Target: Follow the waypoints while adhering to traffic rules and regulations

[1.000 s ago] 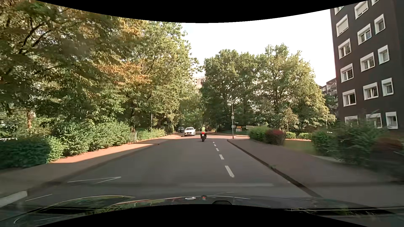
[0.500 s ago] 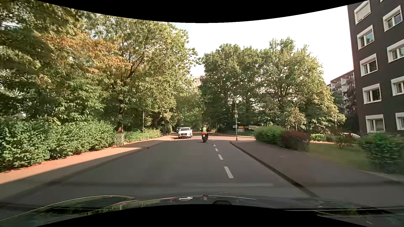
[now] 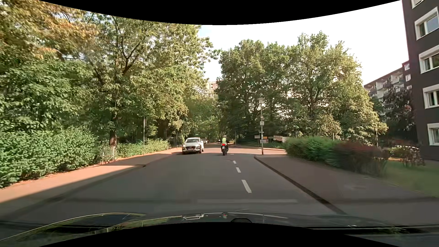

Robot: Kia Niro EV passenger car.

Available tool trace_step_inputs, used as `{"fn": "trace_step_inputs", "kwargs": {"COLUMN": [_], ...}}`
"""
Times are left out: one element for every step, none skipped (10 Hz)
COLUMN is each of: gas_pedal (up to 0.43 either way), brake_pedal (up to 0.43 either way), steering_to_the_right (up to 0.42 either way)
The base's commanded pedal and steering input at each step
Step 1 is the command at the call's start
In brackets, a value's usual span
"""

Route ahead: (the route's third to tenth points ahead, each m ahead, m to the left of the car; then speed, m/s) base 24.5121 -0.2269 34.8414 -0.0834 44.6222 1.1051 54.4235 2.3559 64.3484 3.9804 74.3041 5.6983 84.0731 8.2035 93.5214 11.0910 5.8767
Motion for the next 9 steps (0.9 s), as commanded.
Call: {"fn": "trace_step_inputs", "kwargs": {"gas_pedal": [0.047, 0.059, 0.059, 0.079, 0.087, 0.087, 0.087, 0.087, 0.087], "brake_pedal": [0.0, 0.0, 0.0, 0.0, 0.0, 0.0, 0.0, 0.0, 0.0], "steering_to_the_right": [0.001, 0.0, 0.001, 0.001, 0.001, 0.001, 0.002, 0.004, 0.007]}}
